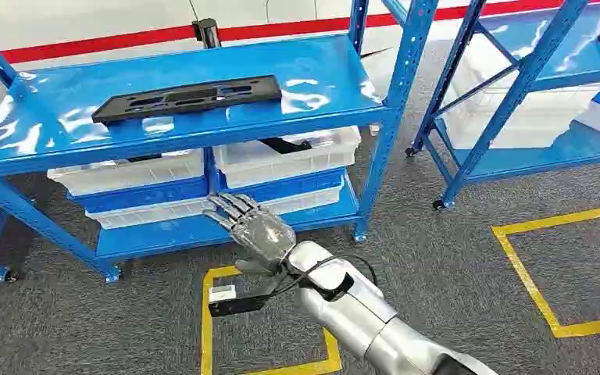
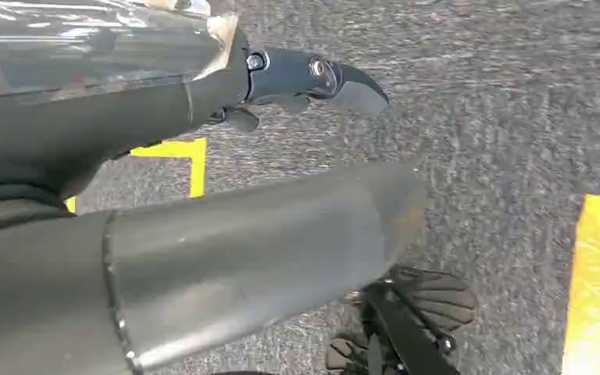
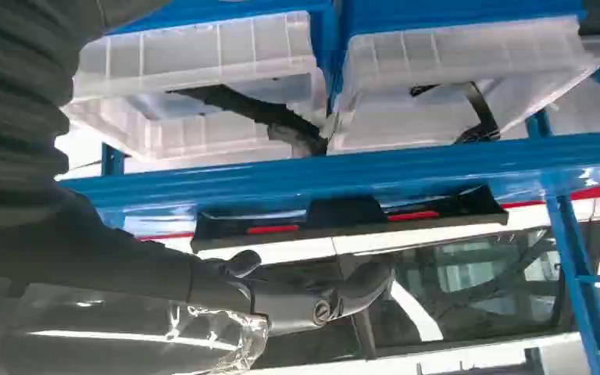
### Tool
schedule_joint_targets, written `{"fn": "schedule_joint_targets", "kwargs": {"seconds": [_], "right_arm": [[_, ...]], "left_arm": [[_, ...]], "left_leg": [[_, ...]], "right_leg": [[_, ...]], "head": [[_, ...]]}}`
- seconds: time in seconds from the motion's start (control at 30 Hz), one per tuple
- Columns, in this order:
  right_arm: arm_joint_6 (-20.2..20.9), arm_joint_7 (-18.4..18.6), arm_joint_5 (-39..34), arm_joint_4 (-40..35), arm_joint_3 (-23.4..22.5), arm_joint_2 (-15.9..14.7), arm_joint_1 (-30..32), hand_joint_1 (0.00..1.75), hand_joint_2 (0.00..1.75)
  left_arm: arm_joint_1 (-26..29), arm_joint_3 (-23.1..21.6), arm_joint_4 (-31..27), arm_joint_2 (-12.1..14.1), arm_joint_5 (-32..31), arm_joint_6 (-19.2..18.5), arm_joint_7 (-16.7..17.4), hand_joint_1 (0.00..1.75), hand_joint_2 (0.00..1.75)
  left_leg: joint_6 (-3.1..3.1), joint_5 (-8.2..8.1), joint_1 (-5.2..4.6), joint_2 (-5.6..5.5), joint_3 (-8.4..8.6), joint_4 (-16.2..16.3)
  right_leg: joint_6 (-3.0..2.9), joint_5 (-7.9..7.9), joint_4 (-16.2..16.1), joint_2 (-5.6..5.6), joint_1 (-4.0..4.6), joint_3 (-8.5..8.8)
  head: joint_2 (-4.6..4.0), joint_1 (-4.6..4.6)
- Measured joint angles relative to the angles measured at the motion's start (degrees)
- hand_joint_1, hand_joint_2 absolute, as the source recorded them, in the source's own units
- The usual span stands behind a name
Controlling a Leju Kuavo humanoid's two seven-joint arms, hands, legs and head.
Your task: Take the parts from the cabinet and place them on the table.
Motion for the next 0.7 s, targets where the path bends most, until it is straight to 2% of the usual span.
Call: {"fn": "schedule_joint_targets", "kwargs": {"seconds": [0.03, 0.07, 0.13, 0.17, 0.2, 0.23, 0.3, 0.33, 0.37, 0.4, 0.43, 0.5, 0.53, 0.57, 0.6, 0.63, 0.67, 0.7], "right_arm": [[0.0, 0.0, 0.0, 0.0, 0.0, 0.0, 0.0, 0.0, 1.75], [0.0, 0.0, 0.0, 0.0, 0.0, 0.0, 0.0, 0.0, 1.75], [-0.1, 0.0, 0.0, 0.0, 0.0, 0.0, 0.0, 0.0, 1.75], [-0.3, 0.0, 0.0, 0.0, 0.0, 0.1, -0.1, 0.0, 1.75], [-0.4, 0.0, 0.0, 0.1, -0.1, 0.0, -0.1, 0.0, 1.75], [-0.6, 0.0, 0.1, 0.1, -0.1, 0.0, -0.2, 0.0, 1.75], [-0.8, 0.1, 0.2, 0.2, -0.1, -0.2, -0.1, 0.0, 1.75], [-0.9, 0.1, 0.2, 0.4, -0.1, -0.4, 0.1, 0.0, 1.75], [-0.9, 0.1, 0.3, 0.5, -0.1, -0.5, 0.4, 0.0, 1.75], [-0.9, 0.1, 0.3, 0.6, -0.1, -0.6, 0.5, 0.0, 1.75], [-0.9, 0.1, 0.3, 0.7, -0.1, -0.6, 0.5, 0.0, 1.75], [-0.9, 0.1, 0.4, 0.7, -0.1, -0.6, 0.4, 0.0, 1.75], [-0.9, 0.1, 0.4, 0.7, -0.1, -0.7, 0.4, 0.0, 1.75], [-0.9, 0.1, 0.5, 0.8, -0.1, -0.6, 0.4, 0.0, 1.75], [-1.0, 0.1, 0.6, 0.8, -0.1, -0.7, 0.5, 0.0, 1.75], [-1.0, 0.1, 0.5, 0.8, -0.1, -0.7, 0.5, 0.0, 1.75], [-1.0, 0.1, 0.6, 0.8, -0.1, -0.7, 0.5, 0.0, 1.75], [-1.0, 0.1, 0.6, 0.8, -0.1, -0.5, 0.4, 0.0, 1.75]], "left_arm": [[0.0, 0.0, 0.0, 0.2, 0.0, 0.0, 0.0, 0.0, 0.0], [-0.1, 0.0, 0.0, 0.1, 0.0, 0.0, -0.1, 0.0, 0.0], [-0.1, 0.0, 0.0, 0.2, -0.2, -0.1, -0.1, 0.0, 0.0], [-0.1, 0.0, 0.0, 0.1, -0.2, -0.2, -0.1, 0.0, 0.0], [-0.1, 0.0, 0.0, 0.0, -0.3, -0.2, -0.1, 0.0, 0.0], [-0.1, 0.0, 0.0, 0.0, -0.3, -0.3, -0.1, 0.0, 0.0], [-0.2, 0.0, 0.0, 0.0, -0.4, -0.3, -0.1, 0.0, 0.0], [-0.2, 0.0, 0.0, 0.0, -0.5, -0.3, -0.1, 0.0, 0.0], [-0.2, 0.0, 0.0, 0.0, -0.6, -0.3, -0.1, 0.0, 0.0], [-0.2, 0.0, 0.0, -0.1, -0.7, -0.3, -0.1, 0.0, 0.0], [-0.1, 0.0, 0.0, -0.1, -0.8, -0.3, 0.0, 0.0, 0.0], [-0.1, 0.0, 0.0, -0.2, -0.9, -0.3, 0.1, 0.0, 0.0], [-0.2, 0.0, 0.0, -0.1, -0.9, -0.3, 0.1, 0.0, 0.0], [-0.2, 0.0, 0.0, -0.1, -0.9, -0.3, 0.2, 0.0, 0.0], [-0.2, 0.0, 0.0, -0.1, -0.9, -0.3, 0.2, 0.0, 0.0], [-0.2, 0.0, 0.0, -0.1, -0.9, -0.3, 0.2, 0.0, 0.0], [-0.2, 0.0, 0.0, -0.1, -0.9, -0.3, 0.2, 0.0, 0.0], [-0.2, 0.0, 0.0, 0.0, -0.9, -0.3, 0.2, 0.0, 0.0]], "left_leg": [[0.36, -0.88, -0.24, 0.14, 0.54, -0.9], [0.1, -1.05, -0.46, 0.28, 0.59, -1.3], [0.42, -1.17, -0.86, 0.18, 0.6, -1.6], [0.49, -0.86, -0.69, 0.19, 1.1, -2.4], [0.36, -0.44, -0.19, 0.4, 1.95, -3.3], [0.58, -0.51, -0.14, 0.38, 2.33, -3.7], [0.74, -0.64, -0.14, 0.41, 2.48, -3.7], [0.78, -0.8, -0.15, 0.39, 2.5, -3.7], [0.74, -0.93, -0.14, 0.36, 2.58, -3.6], [0.62, -1.11, -0.11, 0.33, 2.76, -3.6], [0.38, -1.35, -0.04, 0.3, 3.02, -3.6], [-0.34, -2.09, 0.16, 0.24, 3.77, -3.4], [-0.88, -2.51, -0.22, 0.24, 3.78, -3.2], [-1.25, -2.77, -0.19, 0.21, 3.75, -3.1], [-1.39, -2.79, -0.19, 0.24, 3.82, -3.2], [-1.51, -2.82, -0.06, 0.25, 3.92, -3.4], [-1.76, -2.96, 0.11, 0.35, 4.1, -3.4], [-2.19, -3.47, 0.41, 0.31, 3.66, -3.0]], "right_leg": [[0.24, -0.15, 0.1, 0.03, 0.66, -0.13], [0.48, -0.22, 0.1, 0.11, 0.3, -0.38], [1.01, -0.25, -0.2, 0.0, 0.0, -0.27], [1.45, -0.35, -0.4, 0.01, 0.38, -0.08], [1.62, -0.7, 0.5, -0.37, 0.23, -0.47], [1.54, -1.75, 2.7, -0.5, 0.29, -1.55], [1.34, -4.79, 11.5, -0.51, 0.02, -6.49], [1.53, -5.67, 15.4, -0.51, -0.13, -8.91], [1.92, -5.54, 16.9, -0.52, -0.27, -10.17], [2.51, -4.47, 15.7, -0.54, -0.49, -10.06], [3.27, -2.44, 12.0, -0.62, -0.72, -8.61], [4.5, 2.16, 1.4, -1.29, -1.32, -3.82], [4.06, 2.2, 0.1, -1.61, -1.31, -3.25], [3.28, 2.27, -0.2, -1.23, -1.16, -2.88], [2.7, 2.12, -0.1, -1.18, -1.01, -2.91], [2.57, 2.05, -0.1, -1.1, -0.92, -2.92], [2.14, 2.02, -0.2, -0.94, -0.93, -2.83], [1.64, 1.94, -0.4, -0.8, -1.43, -2.39]], "head": [[0.0, 0.05], [0.0, -0.02], [0.0, -0.04], [0.0, 0.0], [0.0, 0.02], [0.0, 0.07], [0.0, 0.15], [0.0, 0.15], [0.0, 0.17], [0.0, 0.17], [0.0, 0.17], [0.0, 0.17], [0.0, 0.26], [0.0, 0.17], [0.0, 0.09], [0.0, 0.07], [0.0, 0.07], [0.0, 0.07]]}}
